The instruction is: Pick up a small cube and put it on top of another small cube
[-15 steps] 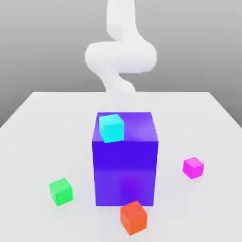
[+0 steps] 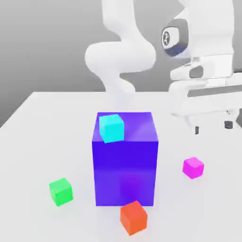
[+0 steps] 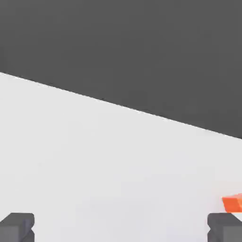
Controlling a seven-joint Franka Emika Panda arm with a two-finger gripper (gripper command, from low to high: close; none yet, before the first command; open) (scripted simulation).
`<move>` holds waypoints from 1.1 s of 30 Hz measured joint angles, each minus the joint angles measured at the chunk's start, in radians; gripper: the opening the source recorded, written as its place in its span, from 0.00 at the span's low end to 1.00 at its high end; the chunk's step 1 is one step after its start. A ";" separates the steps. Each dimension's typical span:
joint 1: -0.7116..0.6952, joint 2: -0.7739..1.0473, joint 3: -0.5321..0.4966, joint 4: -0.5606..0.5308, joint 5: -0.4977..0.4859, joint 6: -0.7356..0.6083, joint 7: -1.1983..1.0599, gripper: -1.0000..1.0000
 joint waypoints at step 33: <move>0.293 0.209 -0.124 -0.118 -0.072 0.154 0.126 0.00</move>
